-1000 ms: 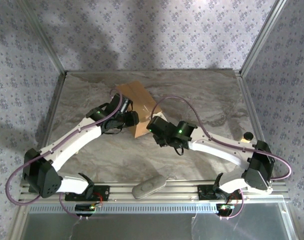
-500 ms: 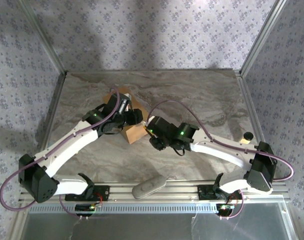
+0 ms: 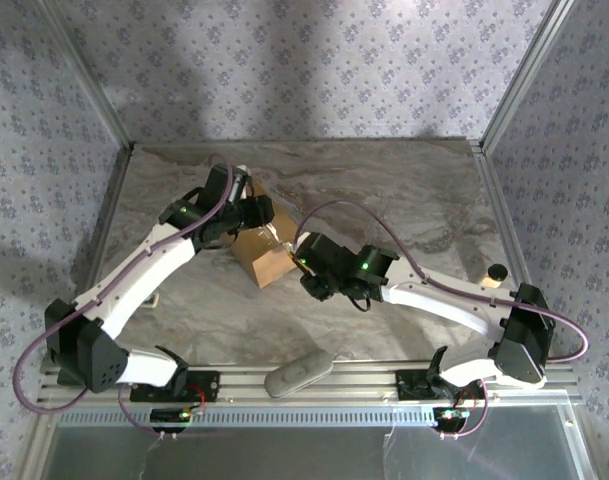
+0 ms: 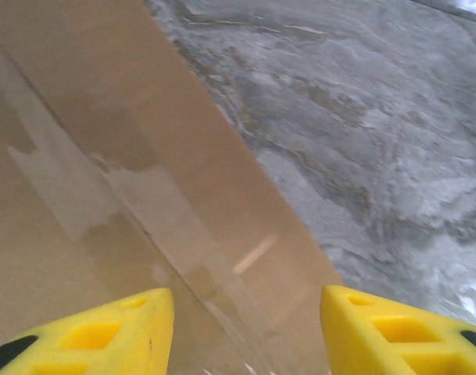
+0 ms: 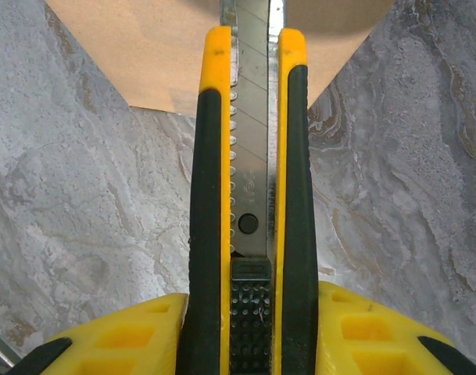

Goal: Unpack the express box

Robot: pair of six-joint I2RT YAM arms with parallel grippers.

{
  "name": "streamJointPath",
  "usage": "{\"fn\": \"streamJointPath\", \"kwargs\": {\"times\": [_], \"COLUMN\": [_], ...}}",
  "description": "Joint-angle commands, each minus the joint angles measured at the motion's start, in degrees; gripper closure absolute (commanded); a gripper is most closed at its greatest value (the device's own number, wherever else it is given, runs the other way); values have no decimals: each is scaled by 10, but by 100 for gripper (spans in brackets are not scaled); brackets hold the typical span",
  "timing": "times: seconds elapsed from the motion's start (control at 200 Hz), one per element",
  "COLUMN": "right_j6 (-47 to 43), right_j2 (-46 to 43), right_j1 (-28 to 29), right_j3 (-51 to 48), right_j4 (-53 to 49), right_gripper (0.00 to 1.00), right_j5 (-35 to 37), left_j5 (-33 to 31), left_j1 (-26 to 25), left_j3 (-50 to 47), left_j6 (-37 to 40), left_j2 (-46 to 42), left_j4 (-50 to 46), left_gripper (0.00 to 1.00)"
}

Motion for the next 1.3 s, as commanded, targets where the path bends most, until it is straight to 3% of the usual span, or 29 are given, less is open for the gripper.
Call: {"fn": "streamJointPath", "kwargs": {"times": [0.0, 0.275, 0.555, 0.85, 1.079, 1.294], "right_j6": [-3, 1, 10, 45, 68, 80], "right_j2": [-9, -9, -20, -33, -49, -54], "right_j1": [-4, -4, -4, -4, -13, -16], "right_j3": [14, 47, 46, 29, 23, -1], "right_j4": [-27, -62, -82, -79, -67, -65], "right_gripper": [100, 100, 100, 100, 100, 100], "right_j5": [20, 39, 45, 46, 39, 43], "left_j5": [-2, 15, -13, -15, 18, 1], "left_j1": [33, 94, 95, 82, 81, 81], "left_j3": [5, -26, -56, -79, -38, -65], "left_j6": [27, -8, -82, -122, -98, -66], "left_j2": [29, 63, 74, 12, -35, -104], "left_j4": [31, 109, 112, 147, 102, 19], "left_gripper": [48, 51, 52, 51, 49, 49]}}
